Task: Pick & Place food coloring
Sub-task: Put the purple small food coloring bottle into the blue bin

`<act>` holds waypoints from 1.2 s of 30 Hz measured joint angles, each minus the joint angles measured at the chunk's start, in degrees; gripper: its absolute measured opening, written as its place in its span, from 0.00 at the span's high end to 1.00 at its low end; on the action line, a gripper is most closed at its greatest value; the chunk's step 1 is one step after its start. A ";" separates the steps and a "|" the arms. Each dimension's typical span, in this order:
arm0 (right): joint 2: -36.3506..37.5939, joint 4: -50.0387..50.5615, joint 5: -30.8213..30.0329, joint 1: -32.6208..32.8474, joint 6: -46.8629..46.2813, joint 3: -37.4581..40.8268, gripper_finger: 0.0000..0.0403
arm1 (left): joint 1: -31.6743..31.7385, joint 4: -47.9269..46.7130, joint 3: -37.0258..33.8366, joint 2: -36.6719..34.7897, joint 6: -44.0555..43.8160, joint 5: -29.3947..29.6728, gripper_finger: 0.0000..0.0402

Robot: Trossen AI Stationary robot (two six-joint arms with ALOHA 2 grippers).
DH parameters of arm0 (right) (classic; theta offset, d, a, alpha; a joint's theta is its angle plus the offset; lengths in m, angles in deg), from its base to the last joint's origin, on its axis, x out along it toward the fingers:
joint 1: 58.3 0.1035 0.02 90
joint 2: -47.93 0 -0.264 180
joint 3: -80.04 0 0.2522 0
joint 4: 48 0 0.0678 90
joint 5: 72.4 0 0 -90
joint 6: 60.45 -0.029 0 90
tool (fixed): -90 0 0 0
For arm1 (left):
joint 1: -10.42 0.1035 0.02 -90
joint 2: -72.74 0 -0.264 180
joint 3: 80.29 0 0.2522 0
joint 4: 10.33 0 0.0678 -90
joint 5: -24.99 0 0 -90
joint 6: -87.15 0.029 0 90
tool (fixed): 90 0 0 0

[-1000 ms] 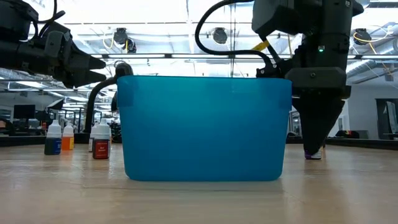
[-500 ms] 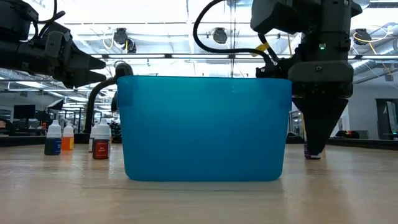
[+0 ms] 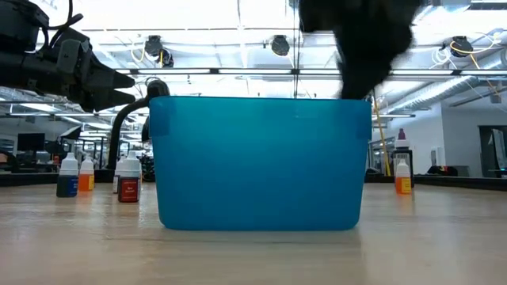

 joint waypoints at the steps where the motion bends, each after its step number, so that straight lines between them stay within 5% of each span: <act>1: 0.00 1.17 -1.77 0.52 1.31 -2.67 0.87 | 0.00 0.00 0.01 0.00 0.00 -0.02 0.03; 12: -5.92 15.30 -10.63 0.37 17.22 -31.63 0.87 | 0.00 0.00 0.00 0.02 0.00 -0.02 0.03; 21: -20.32 30.99 -4.60 -4.03 20.58 -53.57 0.87 | 0.00 0.00 0.01 0.00 0.00 -0.02 0.03; 28: -27.49 39.65 -2.92 -5.53 18.76 -52.92 0.87 | 0.00 -0.01 0.02 0.01 0.00 -0.02 0.03; 36: -30.54 35.54 2.31 -6.09 19.44 -43.39 0.87 | 0.00 0.00 0.01 0.00 0.00 -0.02 0.03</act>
